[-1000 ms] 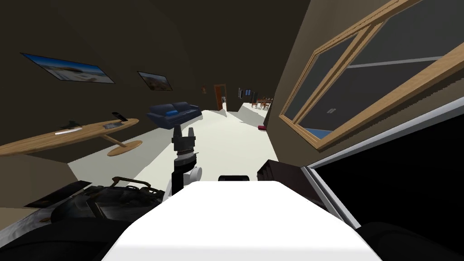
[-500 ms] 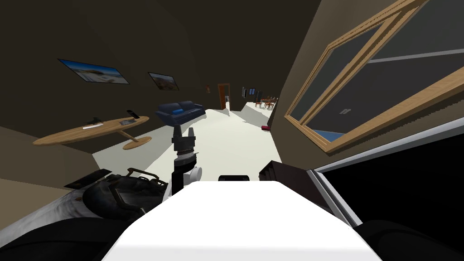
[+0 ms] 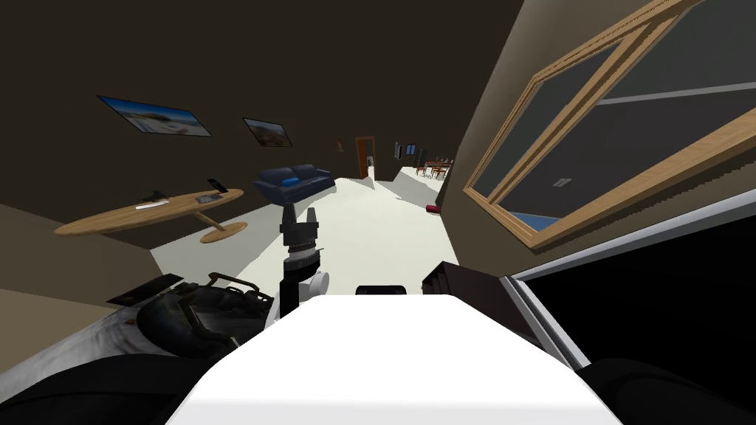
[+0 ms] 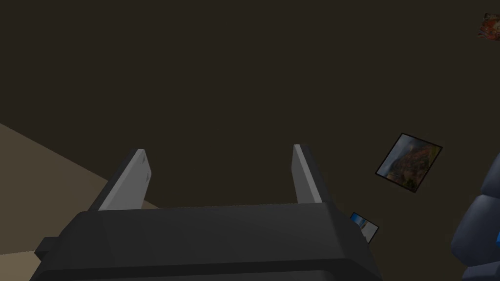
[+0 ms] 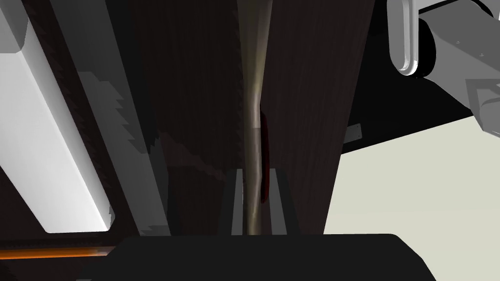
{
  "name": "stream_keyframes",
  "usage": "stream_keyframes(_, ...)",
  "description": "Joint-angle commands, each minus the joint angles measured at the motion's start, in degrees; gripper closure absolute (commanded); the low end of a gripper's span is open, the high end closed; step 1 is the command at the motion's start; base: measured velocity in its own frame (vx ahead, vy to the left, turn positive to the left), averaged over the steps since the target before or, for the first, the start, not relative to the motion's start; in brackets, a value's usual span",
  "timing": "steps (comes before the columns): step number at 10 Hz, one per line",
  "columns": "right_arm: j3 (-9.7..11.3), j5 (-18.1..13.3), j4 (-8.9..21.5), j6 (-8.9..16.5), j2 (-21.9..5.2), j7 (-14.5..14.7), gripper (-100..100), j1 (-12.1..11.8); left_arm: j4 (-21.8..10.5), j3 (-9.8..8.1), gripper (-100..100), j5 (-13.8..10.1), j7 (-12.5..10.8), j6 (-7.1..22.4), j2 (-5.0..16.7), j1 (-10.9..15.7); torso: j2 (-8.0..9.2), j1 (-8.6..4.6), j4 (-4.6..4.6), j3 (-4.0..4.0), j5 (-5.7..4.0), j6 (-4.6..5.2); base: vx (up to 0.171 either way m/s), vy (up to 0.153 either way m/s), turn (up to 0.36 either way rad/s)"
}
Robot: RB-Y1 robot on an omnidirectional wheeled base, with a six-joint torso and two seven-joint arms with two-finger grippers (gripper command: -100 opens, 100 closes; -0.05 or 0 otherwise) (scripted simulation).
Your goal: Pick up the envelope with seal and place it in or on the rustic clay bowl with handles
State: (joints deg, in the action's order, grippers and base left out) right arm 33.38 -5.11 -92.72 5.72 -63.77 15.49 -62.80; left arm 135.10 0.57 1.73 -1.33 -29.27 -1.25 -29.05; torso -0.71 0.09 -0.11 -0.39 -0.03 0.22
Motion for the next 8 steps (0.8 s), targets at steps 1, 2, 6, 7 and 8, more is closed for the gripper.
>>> stream_keyframes(1, 0.00, 0.00, 0.00, 0.00, 0.00, 0.00, 100, 0.00, 0.00, 0.00, 0, 0.00, 0.00, 0.00, 0.00, 0.00, 0.00, 0.00, 0.00, 0.00, 0.00, 0.00, 0.000, 0.000, 0.000)
stream_keyframes(2, 0.00, 0.00, 0.00, 0.00, 0.00, 0.00, 0, 0.00, 0.00, 0.00, 0, 0.00, 0.00, 0.00, 0.00, 0.00, 0.00, 0.00, 0.00, 0.00, 0.00, 0.00, 0.000, 0.000, 0.000)
stream_keyframes(6, -1.79, -0.07, -5.14, 1.14, -4.21, 0.13, 100, -4.08, 0.00, 0.00, 0, 0.00, 0.00, 0.00, 0.00, 0.00, -0.10, -0.10, -0.05, -0.07, 0.01, 0.03, 0.025, -0.036, -0.128)
stream_keyframes(7, -1.51, -0.09, -4.40, 0.98, -3.52, 0.13, 100, -3.46, 0.00, 0.00, 0, 0.00, 0.00, 0.00, 0.00, -0.01, -0.15, -0.08, -0.07, -0.10, 0.01, 0.03, 0.019, -0.012, -0.018)
stream_keyframes(8, -1.56, -0.10, -4.54, 1.04, -3.63, 0.15, 0, -3.59, 0.00, 0.00, 0, 0.00, 0.00, 0.00, 0.00, 0.00, -0.12, -0.04, -0.05, -0.08, 0.00, 0.01, 0.000, 0.000, 0.000)
